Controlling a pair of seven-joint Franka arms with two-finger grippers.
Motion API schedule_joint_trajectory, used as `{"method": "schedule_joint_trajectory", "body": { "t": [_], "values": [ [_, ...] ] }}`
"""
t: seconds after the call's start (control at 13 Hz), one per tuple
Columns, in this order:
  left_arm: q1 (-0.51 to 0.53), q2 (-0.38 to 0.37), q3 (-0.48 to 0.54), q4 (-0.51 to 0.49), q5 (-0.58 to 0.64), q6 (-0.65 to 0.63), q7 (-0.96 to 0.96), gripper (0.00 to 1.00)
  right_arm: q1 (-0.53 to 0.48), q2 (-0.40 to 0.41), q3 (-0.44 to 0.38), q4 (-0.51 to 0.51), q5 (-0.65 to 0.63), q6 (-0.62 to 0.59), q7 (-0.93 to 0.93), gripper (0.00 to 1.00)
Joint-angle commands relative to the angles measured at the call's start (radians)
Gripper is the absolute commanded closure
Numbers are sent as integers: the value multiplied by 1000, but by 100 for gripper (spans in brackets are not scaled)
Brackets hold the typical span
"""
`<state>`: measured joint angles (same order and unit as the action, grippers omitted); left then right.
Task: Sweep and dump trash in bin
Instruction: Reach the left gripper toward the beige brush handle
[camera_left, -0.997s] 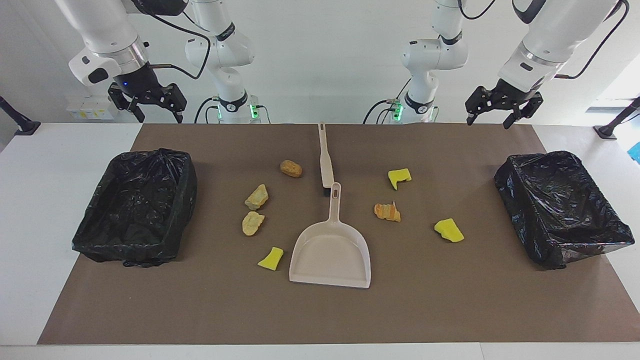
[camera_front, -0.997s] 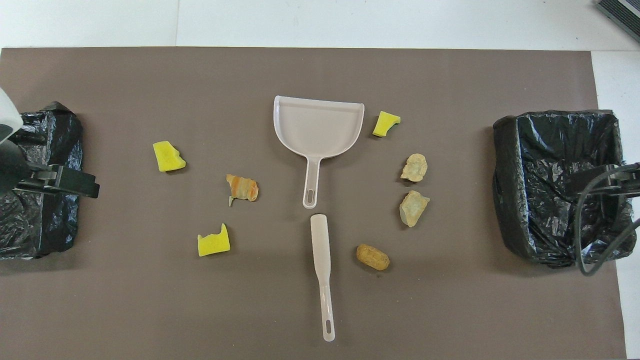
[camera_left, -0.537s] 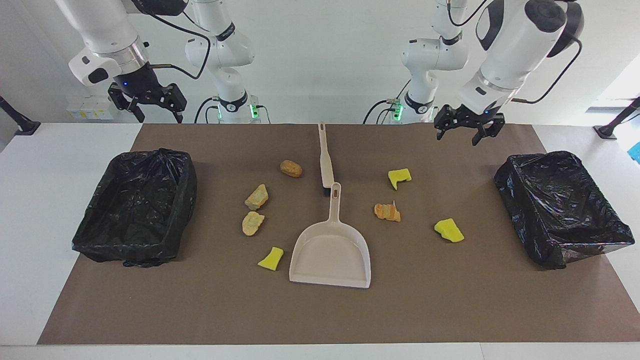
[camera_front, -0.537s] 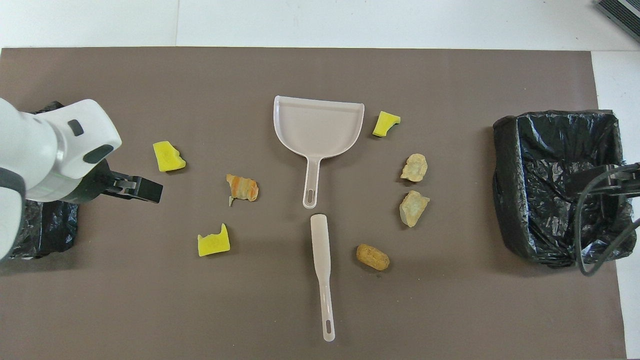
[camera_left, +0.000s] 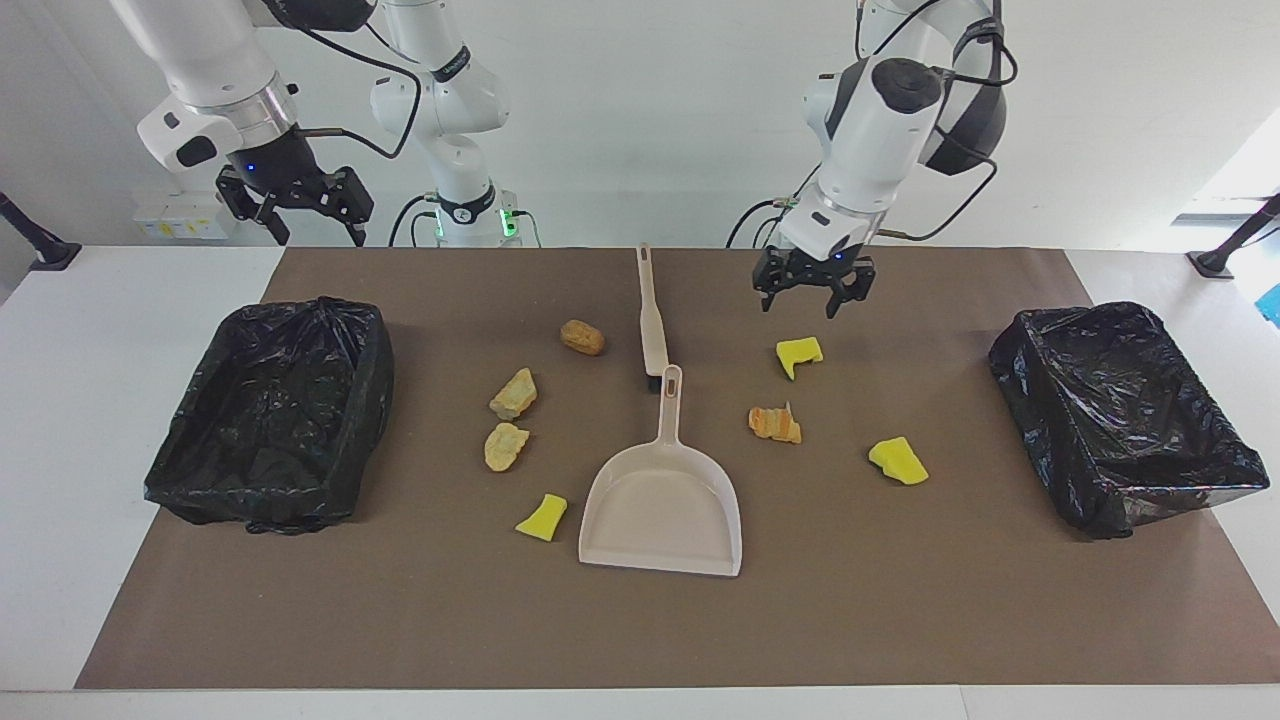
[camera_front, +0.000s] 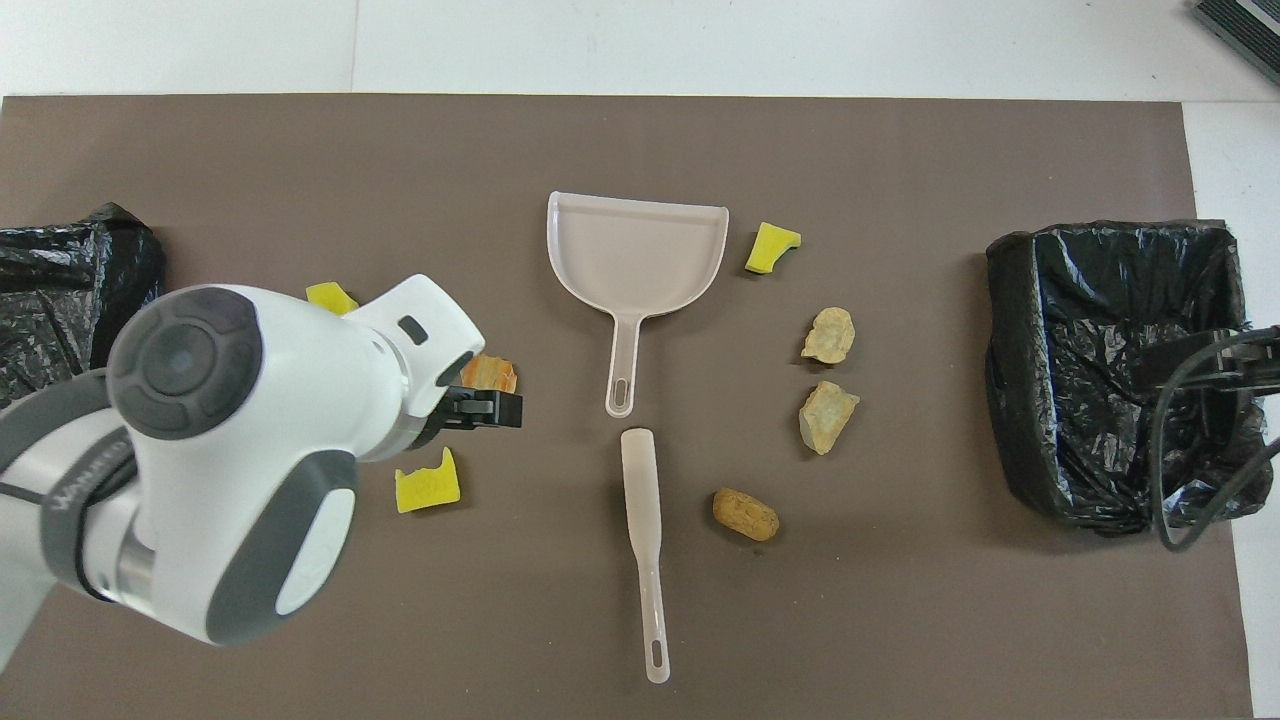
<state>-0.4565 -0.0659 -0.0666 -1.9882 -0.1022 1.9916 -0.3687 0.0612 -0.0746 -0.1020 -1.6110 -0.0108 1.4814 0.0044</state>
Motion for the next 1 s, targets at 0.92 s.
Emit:
{"method": "schedule_joint_trajectory", "body": {
  "t": [0.92],
  "values": [
    [-485, 12, 16, -385, 67, 438, -394, 0, 66, -19, 31, -107, 8, 42, 115, 0]
  ]
}}
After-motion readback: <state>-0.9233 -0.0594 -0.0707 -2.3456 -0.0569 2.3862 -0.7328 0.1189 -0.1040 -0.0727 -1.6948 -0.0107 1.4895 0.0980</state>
